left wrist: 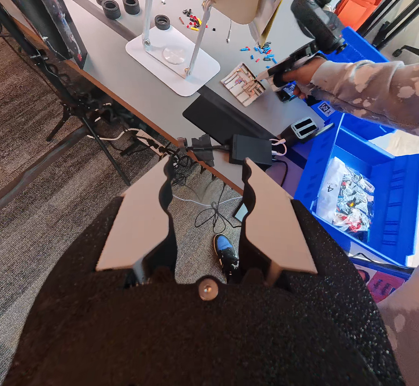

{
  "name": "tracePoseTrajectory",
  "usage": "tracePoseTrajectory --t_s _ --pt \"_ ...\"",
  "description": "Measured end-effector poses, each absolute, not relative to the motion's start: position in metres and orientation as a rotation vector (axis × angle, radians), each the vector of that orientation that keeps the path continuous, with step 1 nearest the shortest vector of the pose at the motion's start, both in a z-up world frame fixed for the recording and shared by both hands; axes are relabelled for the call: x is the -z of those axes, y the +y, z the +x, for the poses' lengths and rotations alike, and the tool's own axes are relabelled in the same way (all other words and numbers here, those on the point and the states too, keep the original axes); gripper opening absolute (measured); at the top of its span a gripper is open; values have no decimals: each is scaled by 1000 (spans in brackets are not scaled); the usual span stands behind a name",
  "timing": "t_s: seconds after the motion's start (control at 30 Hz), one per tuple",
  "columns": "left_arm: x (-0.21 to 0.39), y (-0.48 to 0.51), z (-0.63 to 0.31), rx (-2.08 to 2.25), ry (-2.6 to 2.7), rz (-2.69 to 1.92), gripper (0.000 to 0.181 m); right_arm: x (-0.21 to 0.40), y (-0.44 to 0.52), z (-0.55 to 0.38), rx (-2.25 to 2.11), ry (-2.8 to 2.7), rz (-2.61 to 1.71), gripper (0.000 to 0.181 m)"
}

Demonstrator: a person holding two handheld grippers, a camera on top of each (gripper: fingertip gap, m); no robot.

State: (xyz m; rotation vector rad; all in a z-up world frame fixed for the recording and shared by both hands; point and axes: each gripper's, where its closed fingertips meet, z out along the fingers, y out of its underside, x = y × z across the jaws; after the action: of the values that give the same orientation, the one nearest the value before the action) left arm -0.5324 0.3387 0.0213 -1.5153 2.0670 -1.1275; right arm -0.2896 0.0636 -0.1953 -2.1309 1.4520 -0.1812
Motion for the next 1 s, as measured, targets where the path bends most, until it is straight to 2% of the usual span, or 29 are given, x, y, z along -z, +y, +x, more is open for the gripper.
tracePoseTrajectory --t_s 0.13,0.5,0.63,0.77,1.0 --pt "-21 326 -531 1167 2075 -1495 59 147 48 -310 244 1477 -1952 0" --pt "-18 326 -544 1172 2067 -1504 58 64 -26 -343 968 1177 -2064 0" --pt "-20 326 -544 1186 2054 -1503 58 87 13 -362 580 1194 -2057 0" --pt "-25 324 -543 1200 2042 -1484 58 91 14 -353 472 1342 -1889 0" --pt "-17 332 -556 1193 2025 -1524 58 122 35 -337 336 1437 -1847 0"
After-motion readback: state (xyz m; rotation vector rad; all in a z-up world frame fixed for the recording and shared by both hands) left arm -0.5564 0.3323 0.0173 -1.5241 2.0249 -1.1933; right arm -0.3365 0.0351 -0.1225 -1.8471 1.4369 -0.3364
